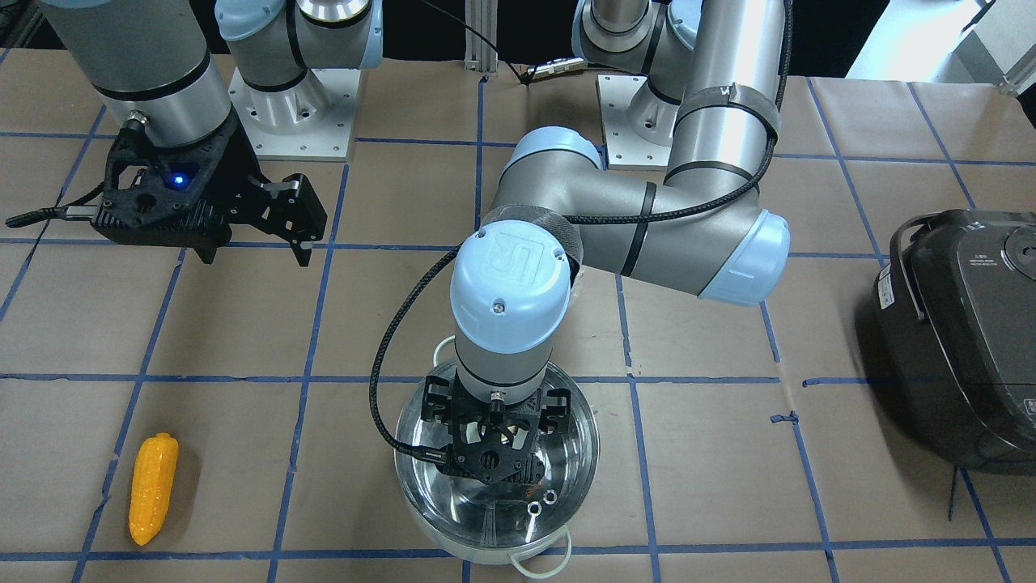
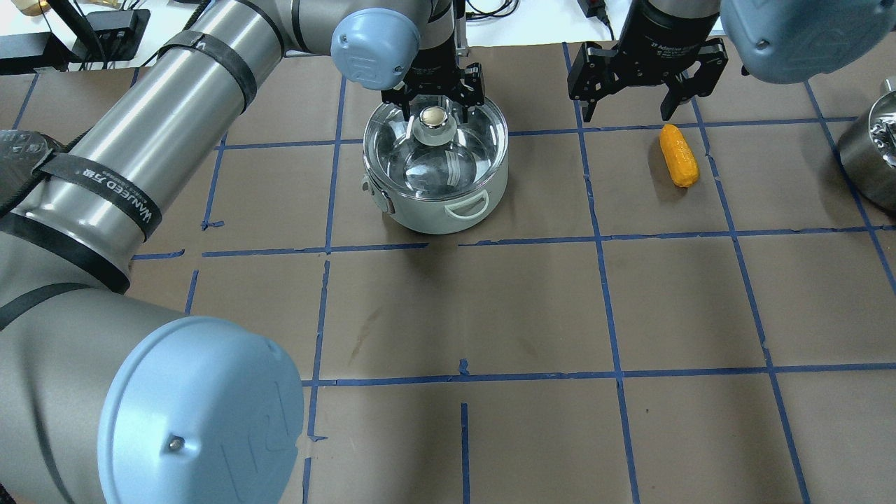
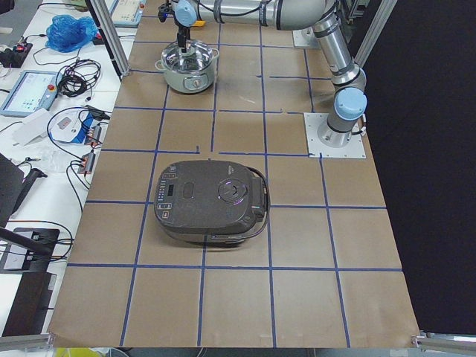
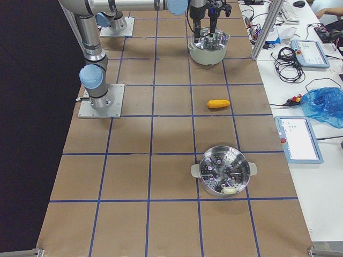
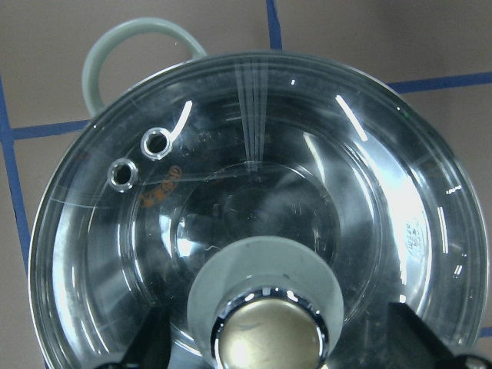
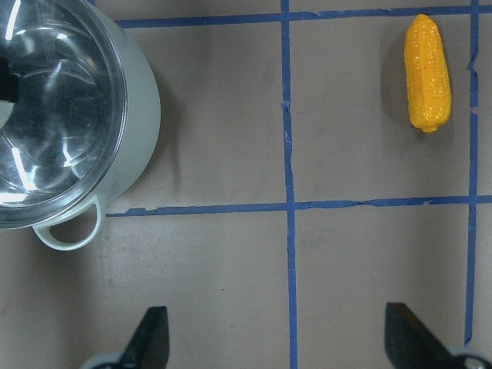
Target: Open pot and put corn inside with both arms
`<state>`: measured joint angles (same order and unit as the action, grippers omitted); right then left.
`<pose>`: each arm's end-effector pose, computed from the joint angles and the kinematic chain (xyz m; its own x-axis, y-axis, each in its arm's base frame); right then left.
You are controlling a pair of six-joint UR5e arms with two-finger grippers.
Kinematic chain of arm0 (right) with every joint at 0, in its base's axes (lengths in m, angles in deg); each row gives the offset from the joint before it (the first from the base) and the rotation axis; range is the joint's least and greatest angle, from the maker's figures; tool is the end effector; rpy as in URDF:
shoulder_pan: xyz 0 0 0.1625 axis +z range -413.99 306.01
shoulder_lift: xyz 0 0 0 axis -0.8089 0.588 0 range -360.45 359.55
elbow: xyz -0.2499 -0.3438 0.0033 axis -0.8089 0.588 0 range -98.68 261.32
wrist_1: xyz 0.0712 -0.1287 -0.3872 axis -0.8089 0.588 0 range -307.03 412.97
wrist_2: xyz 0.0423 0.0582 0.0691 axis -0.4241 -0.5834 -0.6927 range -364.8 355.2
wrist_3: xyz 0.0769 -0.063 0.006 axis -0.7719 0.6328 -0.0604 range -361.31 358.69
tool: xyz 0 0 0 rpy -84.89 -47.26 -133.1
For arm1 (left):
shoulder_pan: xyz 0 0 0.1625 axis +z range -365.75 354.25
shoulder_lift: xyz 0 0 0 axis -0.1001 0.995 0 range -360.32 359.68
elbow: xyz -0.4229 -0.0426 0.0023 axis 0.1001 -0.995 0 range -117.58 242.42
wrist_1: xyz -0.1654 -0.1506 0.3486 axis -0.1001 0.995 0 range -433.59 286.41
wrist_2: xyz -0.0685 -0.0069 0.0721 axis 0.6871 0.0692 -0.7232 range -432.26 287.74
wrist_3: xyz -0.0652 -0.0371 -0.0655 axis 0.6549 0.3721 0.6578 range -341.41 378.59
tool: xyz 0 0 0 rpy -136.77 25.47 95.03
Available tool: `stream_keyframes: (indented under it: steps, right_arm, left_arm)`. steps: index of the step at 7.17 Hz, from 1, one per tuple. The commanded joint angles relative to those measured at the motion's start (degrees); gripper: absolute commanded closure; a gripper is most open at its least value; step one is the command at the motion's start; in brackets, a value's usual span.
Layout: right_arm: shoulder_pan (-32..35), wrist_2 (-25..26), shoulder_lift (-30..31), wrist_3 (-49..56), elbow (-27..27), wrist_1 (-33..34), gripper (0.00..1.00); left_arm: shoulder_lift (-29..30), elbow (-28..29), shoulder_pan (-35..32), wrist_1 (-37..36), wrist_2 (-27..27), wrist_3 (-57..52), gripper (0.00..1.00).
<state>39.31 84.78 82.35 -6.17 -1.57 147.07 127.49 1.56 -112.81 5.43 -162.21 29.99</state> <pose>0.1655 -0.5433 0.4912 -0.9996 0.0264 -0.0131 0.0273 0.9972 -0.0691 -0.3482 -0.6796 0.3438 -0.9950 0.0990 0.0088 0.0986 0.9943 -0.0394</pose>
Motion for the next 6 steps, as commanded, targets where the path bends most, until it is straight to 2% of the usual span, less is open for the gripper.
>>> stream_keyframes:
  steps: [1,3,4,6]
  right_arm:
    - [0.04,-0.11,-0.01,-0.07,0.01,0.02,0.00]
    - [-0.05,0.24,-0.01,0.02,0.01,-0.06,0.00]
    - [0.04,-0.02,-0.01,0.02,0.10,0.02,0.00]
    - [-0.05,-0.02,-0.01,0.02,0.27,0.03,0.00]
  left_arm:
    - [0.17,0.12,0.01,-0.44,-0.05,1.16,0.47]
    - [-0.27,0.04,0.01,-0.27,0.21,3.17,0.92]
    - [-0.45,0.04,0.01,-0.09,-0.13,4.93,1.00]
    - [-3.94,0.82,0.09,2.44,-0.14,5.04,1.00]
